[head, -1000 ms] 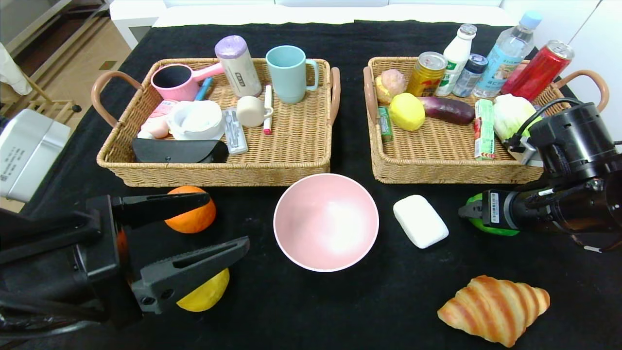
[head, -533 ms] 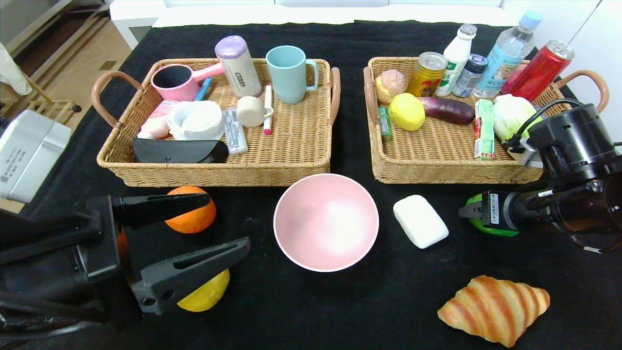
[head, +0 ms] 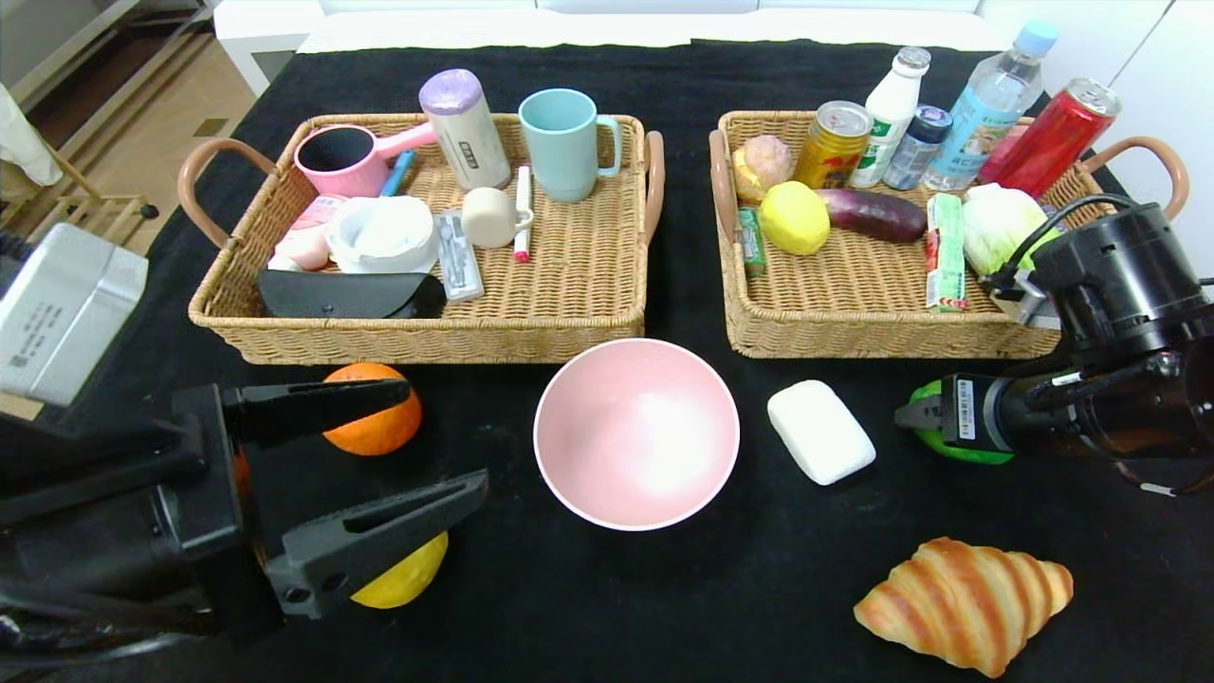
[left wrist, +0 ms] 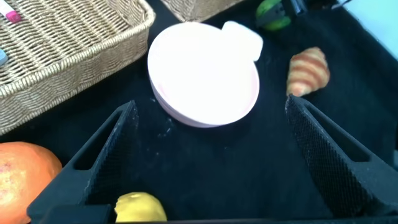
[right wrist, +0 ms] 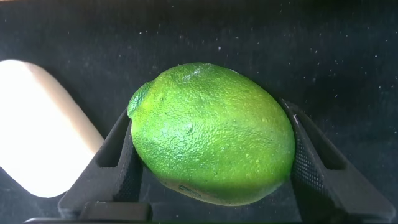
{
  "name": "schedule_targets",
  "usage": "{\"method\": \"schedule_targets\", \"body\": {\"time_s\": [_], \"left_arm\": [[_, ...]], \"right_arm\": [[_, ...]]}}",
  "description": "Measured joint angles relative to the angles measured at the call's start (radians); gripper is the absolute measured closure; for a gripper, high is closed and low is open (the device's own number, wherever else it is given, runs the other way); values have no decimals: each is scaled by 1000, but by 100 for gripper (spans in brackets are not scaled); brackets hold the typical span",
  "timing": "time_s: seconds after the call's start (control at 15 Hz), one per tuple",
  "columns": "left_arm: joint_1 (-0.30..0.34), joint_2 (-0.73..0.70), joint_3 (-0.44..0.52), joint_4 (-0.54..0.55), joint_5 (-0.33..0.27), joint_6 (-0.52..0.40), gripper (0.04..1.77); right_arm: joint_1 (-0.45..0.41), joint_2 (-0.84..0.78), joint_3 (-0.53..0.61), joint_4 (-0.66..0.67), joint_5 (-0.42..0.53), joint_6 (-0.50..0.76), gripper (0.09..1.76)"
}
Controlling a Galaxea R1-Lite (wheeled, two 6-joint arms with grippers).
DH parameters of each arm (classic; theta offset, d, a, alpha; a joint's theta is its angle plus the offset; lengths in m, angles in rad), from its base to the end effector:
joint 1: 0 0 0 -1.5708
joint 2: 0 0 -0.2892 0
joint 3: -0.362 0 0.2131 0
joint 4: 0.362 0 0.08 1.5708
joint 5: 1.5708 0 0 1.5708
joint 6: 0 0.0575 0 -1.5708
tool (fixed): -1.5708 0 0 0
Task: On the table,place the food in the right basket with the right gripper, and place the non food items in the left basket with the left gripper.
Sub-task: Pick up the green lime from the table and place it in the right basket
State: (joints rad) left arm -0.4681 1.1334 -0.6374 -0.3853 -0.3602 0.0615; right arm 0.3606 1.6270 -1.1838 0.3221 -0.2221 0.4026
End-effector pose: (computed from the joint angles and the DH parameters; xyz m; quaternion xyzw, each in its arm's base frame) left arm 0.1887 -0.1181 0.2187 0.0311 0.0429 -0.4033 0.9135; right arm 0.3102 0.1035 0.1772 0.0800 0.3633 -0.0086 0.9282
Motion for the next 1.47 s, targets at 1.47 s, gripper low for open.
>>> {"method": "schedule_targets", "body": {"time_s": [1.47], "left_arm": [[-10, -11, 24, 0, 58, 47, 9]], "right_arm": [[77, -264, -61, 131, -51, -103, 52]]}}
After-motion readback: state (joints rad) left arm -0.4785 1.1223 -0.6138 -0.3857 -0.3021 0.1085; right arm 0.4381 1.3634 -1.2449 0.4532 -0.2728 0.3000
